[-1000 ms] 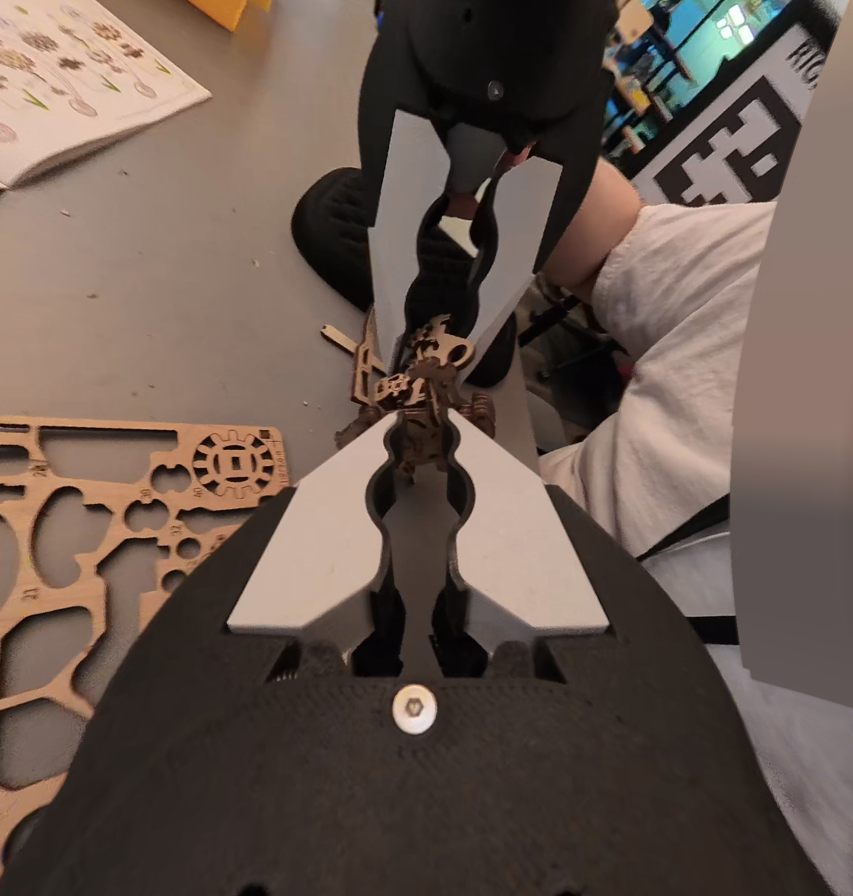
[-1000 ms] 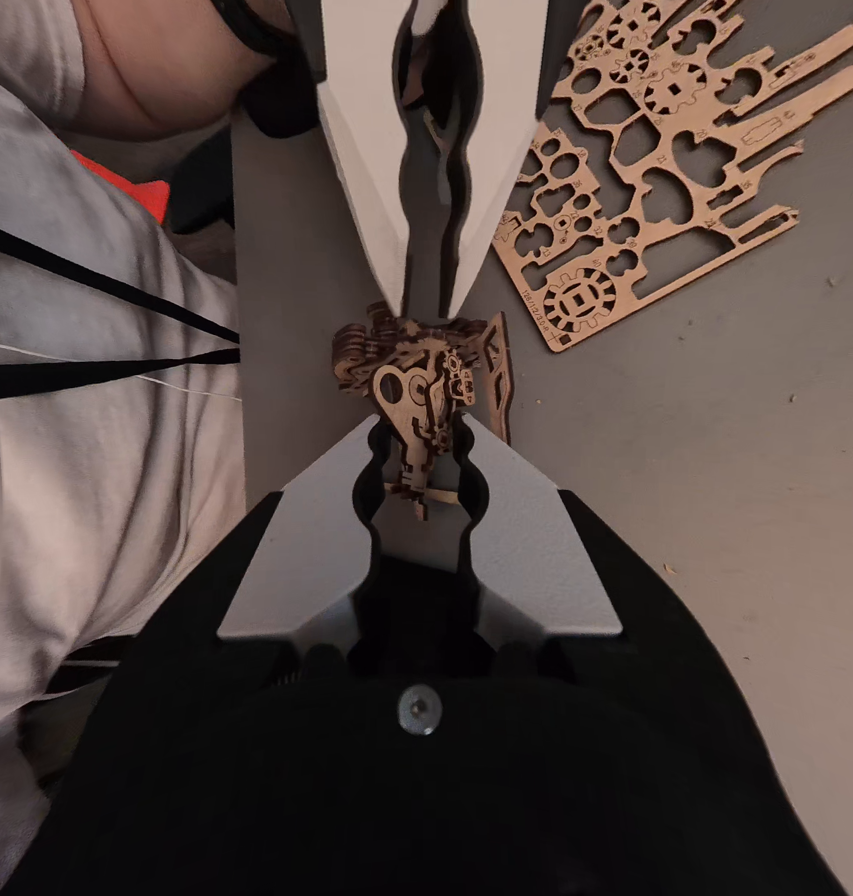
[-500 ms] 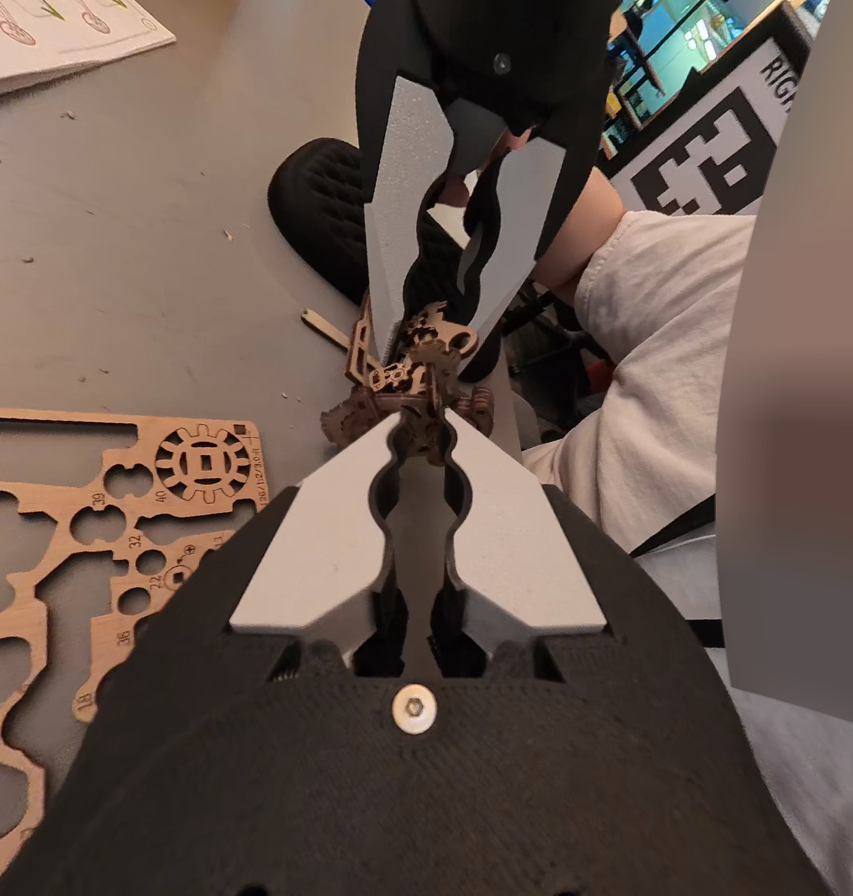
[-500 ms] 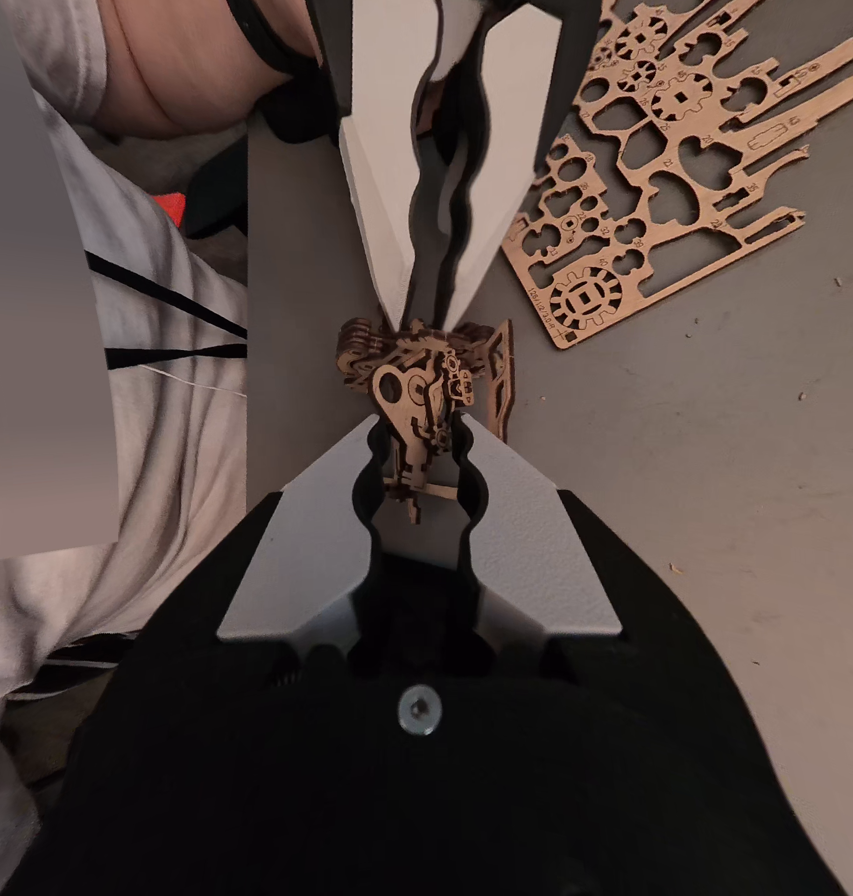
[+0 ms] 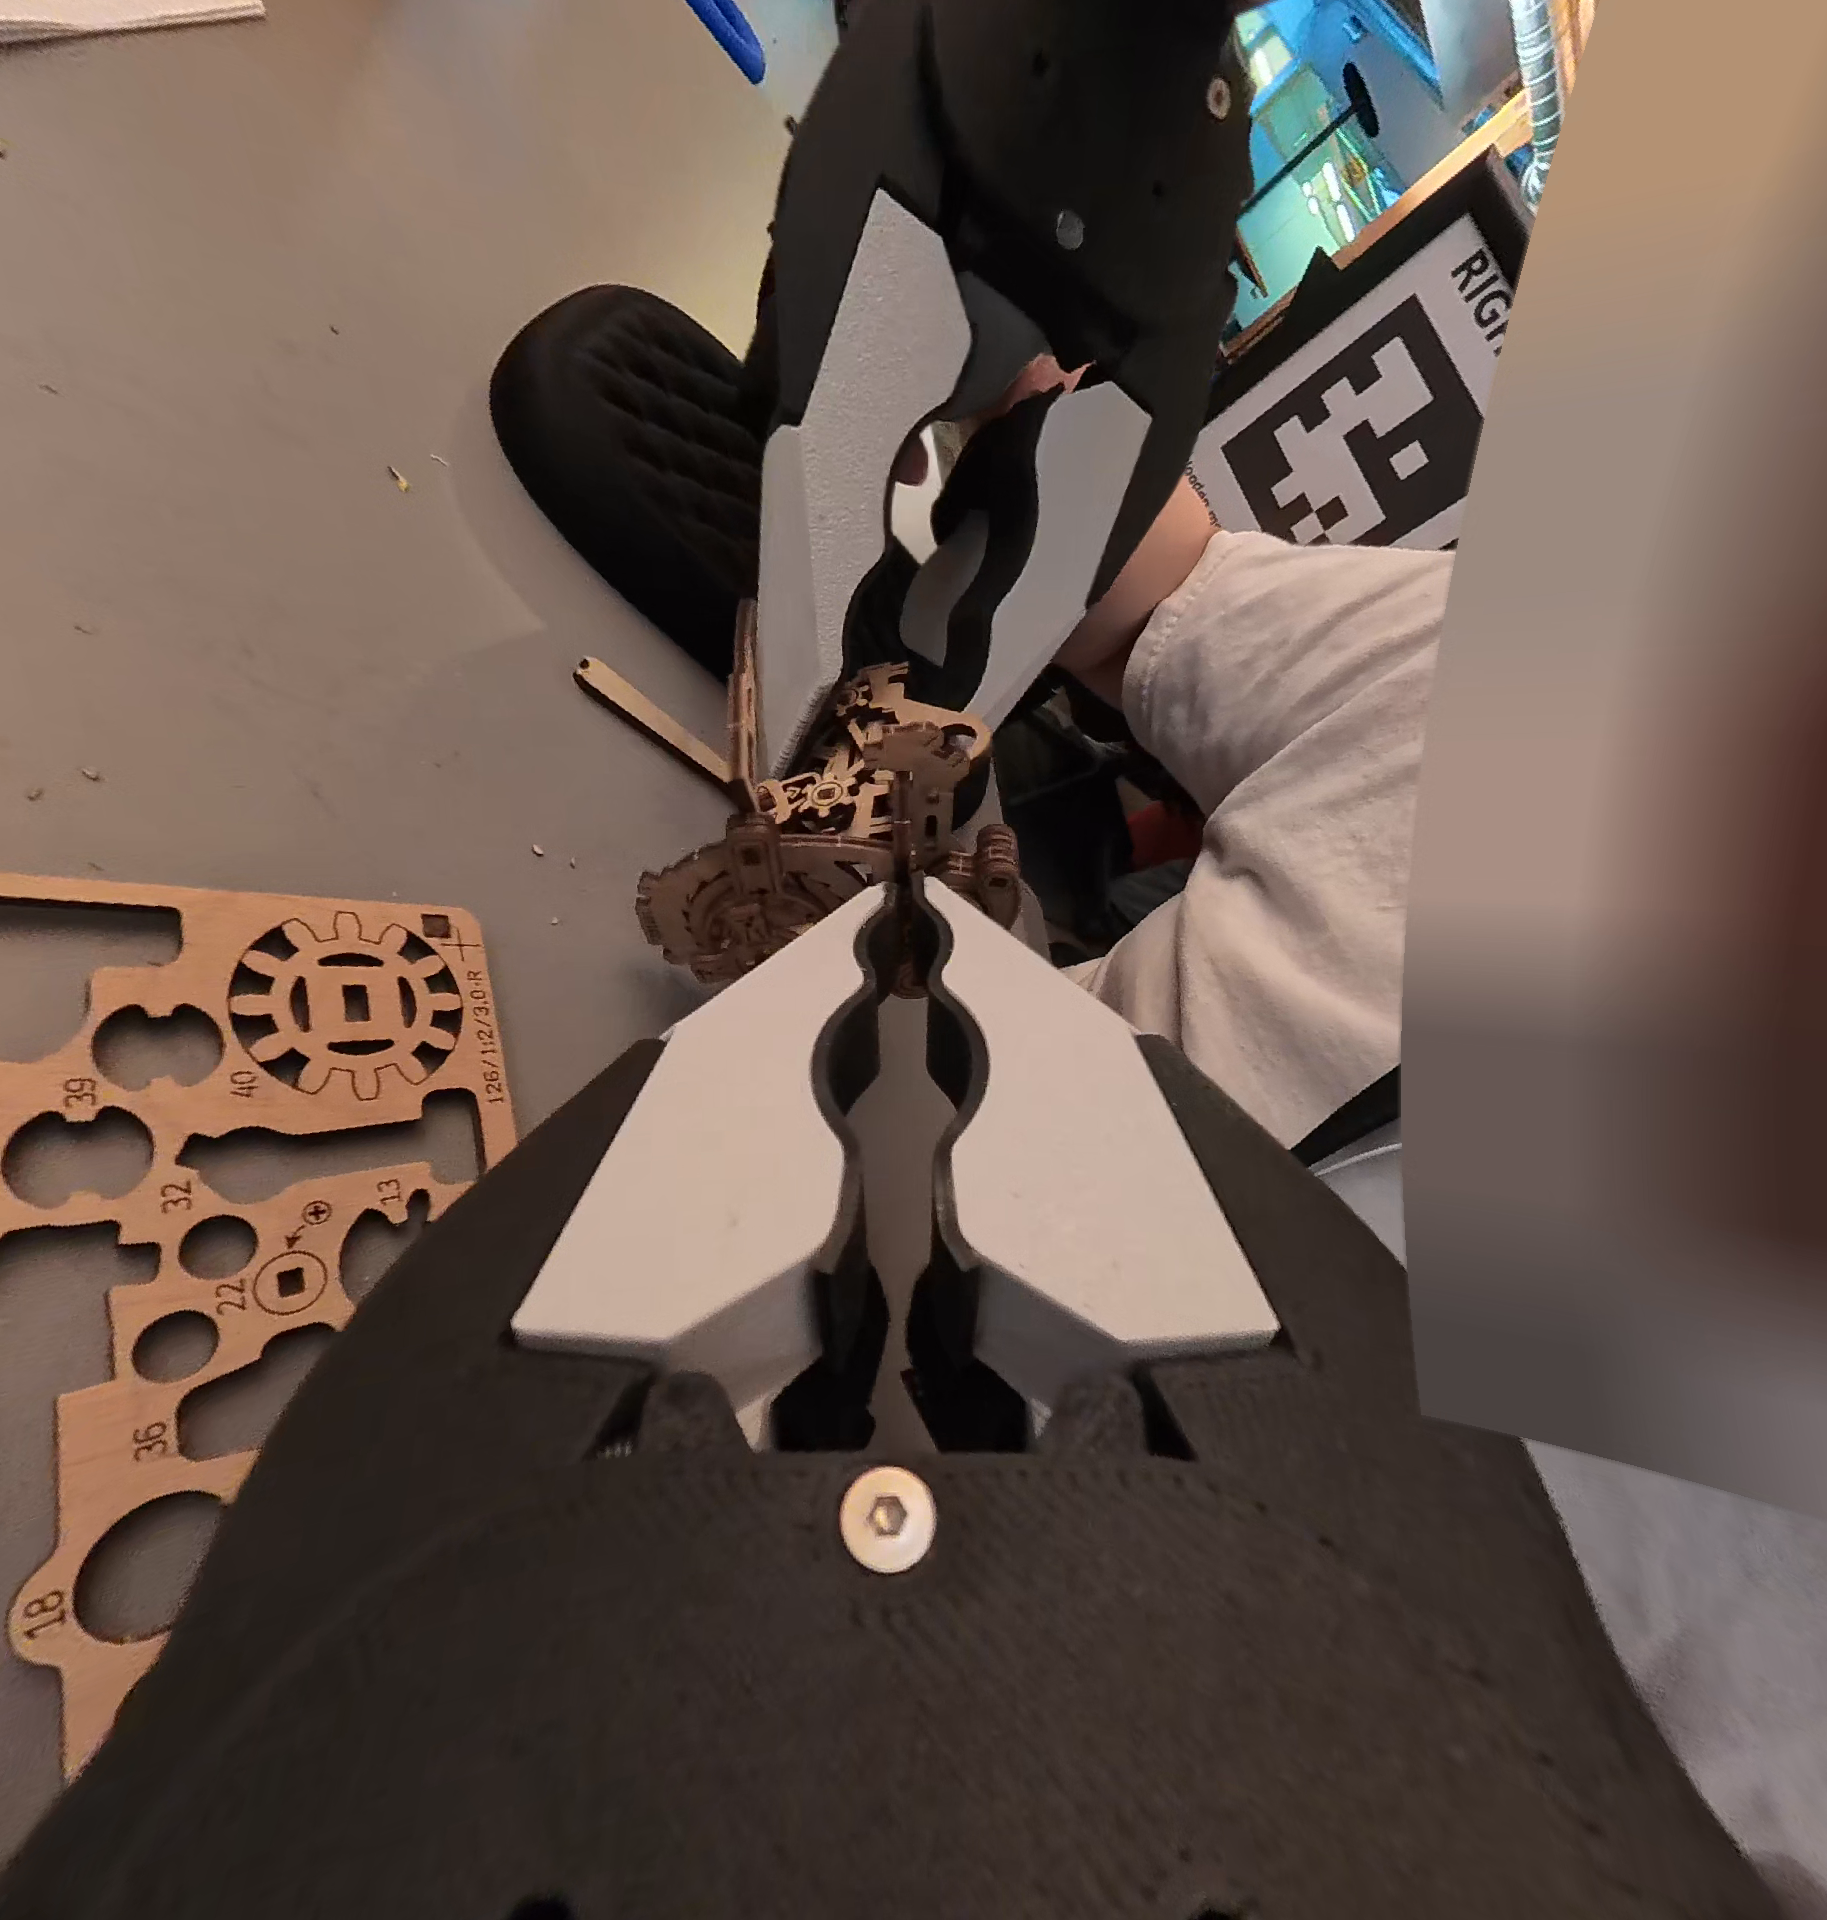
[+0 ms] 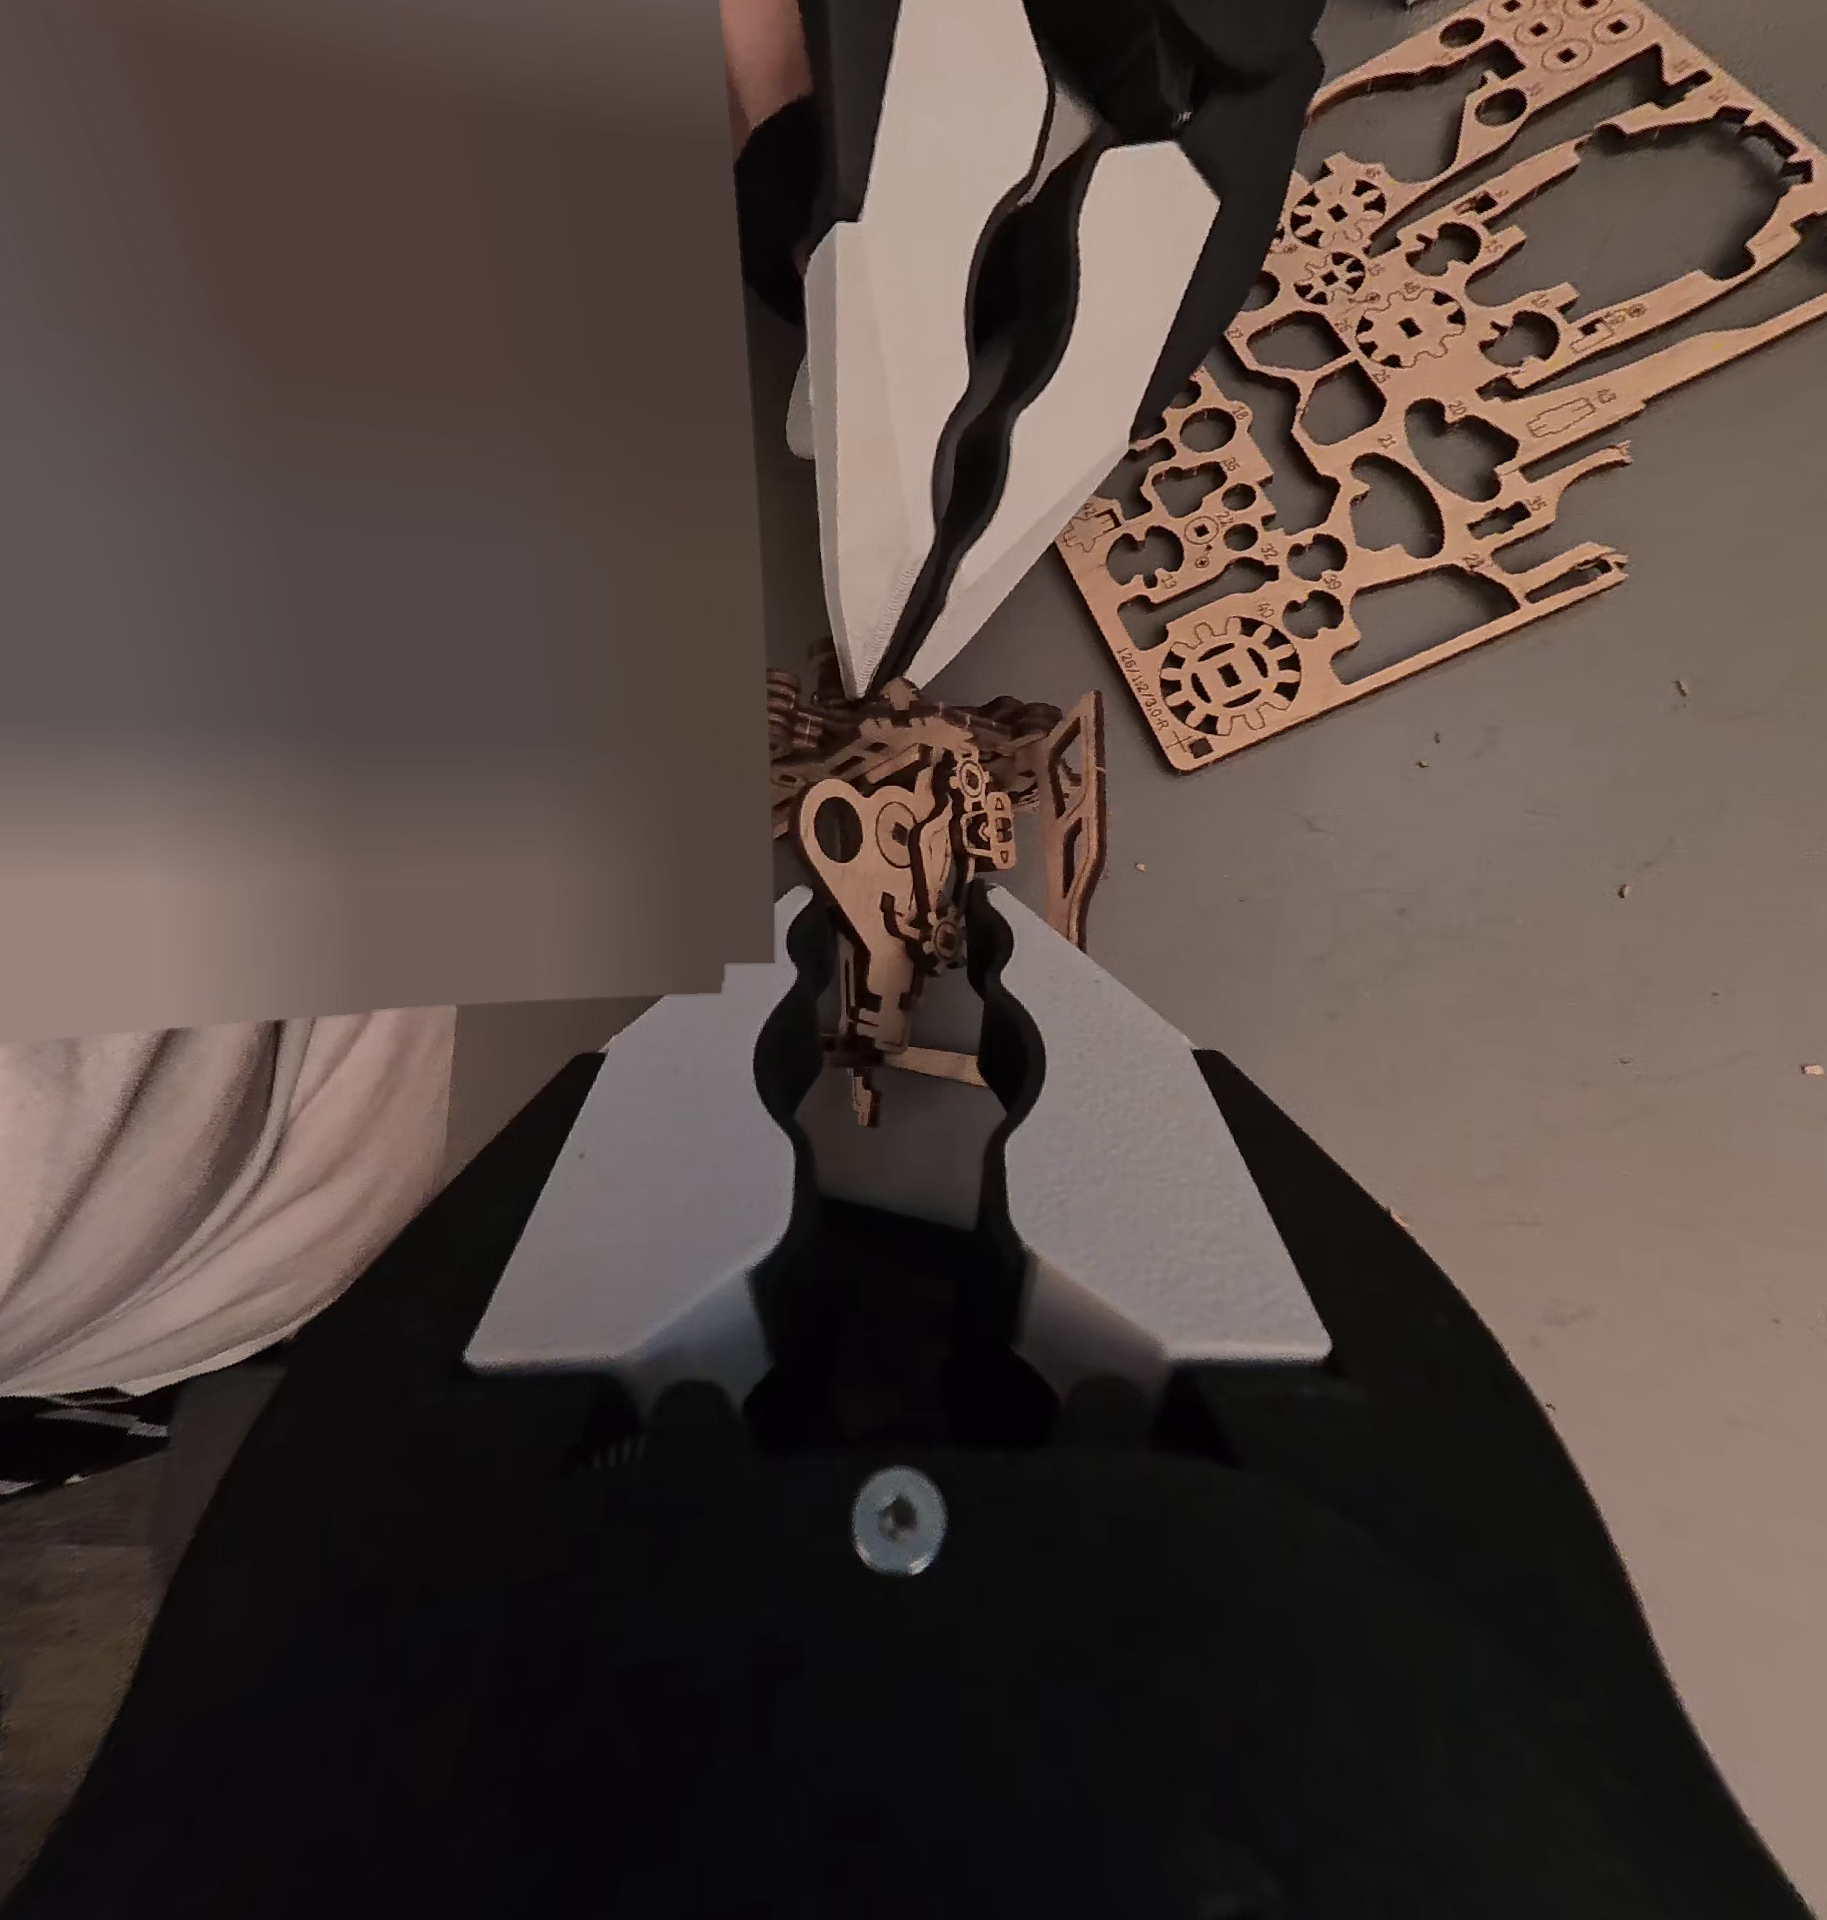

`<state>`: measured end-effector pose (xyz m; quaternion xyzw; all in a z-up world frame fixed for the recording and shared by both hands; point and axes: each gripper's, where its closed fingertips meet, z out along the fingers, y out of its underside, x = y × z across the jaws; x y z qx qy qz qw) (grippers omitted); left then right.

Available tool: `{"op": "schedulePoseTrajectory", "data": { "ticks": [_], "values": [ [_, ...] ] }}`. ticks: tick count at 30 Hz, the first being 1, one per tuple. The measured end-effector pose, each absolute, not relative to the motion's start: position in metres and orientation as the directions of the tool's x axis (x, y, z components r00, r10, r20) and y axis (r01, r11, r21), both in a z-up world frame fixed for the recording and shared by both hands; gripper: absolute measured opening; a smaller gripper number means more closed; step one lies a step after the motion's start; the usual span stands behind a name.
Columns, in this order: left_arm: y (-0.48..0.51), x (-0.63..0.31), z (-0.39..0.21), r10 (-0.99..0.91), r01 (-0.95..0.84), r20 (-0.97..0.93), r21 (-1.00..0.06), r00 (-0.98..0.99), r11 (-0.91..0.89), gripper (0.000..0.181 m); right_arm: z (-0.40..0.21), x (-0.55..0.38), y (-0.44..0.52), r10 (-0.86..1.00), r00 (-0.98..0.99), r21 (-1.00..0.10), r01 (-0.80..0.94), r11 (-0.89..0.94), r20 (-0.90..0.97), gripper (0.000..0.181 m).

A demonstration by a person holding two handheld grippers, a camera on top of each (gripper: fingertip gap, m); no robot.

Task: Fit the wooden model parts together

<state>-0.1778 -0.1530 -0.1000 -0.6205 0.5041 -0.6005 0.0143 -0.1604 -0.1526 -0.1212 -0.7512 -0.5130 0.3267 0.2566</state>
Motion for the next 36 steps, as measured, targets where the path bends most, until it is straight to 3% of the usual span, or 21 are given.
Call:
{"op": "schedulePoseTrajectory", "data": {
  "ticks": [6, 9, 14, 18, 26, 31, 36],
  "values": [
    [-0.147, -0.181, -0.098, -0.624, -0.601, 0.749, -0.609, -0.222, -0.517, 0.000, -0.124, -0.158, -0.154, 0.936, 0.263, -0.715, 0.605, -0.350, -0.236, 0.024],
    [-0.124, -0.183, -0.096, -0.669, -0.553, 0.725, -0.629, -0.165, -0.546, 0.017, -0.124, -0.158, -0.155, 0.932, 0.261, -0.712, 0.602, -0.362, -0.253, 0.024],
    [-0.118, -0.178, -0.119, -0.770, -0.628, 0.625, -0.653, -0.130, -0.424, 0.031, -0.125, -0.157, -0.155, 0.932, 0.251, -0.703, 0.613, -0.361, -0.261, 0.024],
    [-0.136, -0.174, -0.129, -0.749, -0.705, 0.635, -0.619, -0.190, -0.345, 0.030, -0.125, -0.156, -0.155, 0.937, 0.246, -0.695, 0.628, -0.349, -0.248, 0.025],
    [-0.142, -0.171, -0.125, -0.622, -0.714, 0.762, -0.535, -0.178, -0.451, 0.011, -0.126, -0.155, -0.156, 0.944, 0.228, -0.687, 0.646, -0.331, -0.240, 0.025],
    [-0.132, -0.168, -0.107, -0.717, -0.658, 0.666, -0.636, -0.206, -0.402, 0.005, -0.113, -0.151, -0.148, 0.956, 0.235, -0.732, 0.618, -0.286, -0.175, 0.025],
    [-0.116, -0.172, -0.089, -0.921, -0.583, 0.317, -0.802, -0.227, -0.132, 0.005, -0.094, -0.144, -0.126, 0.967, 0.242, -0.781, 0.618, -0.090, 0.080, 0.025]
  ]
}}
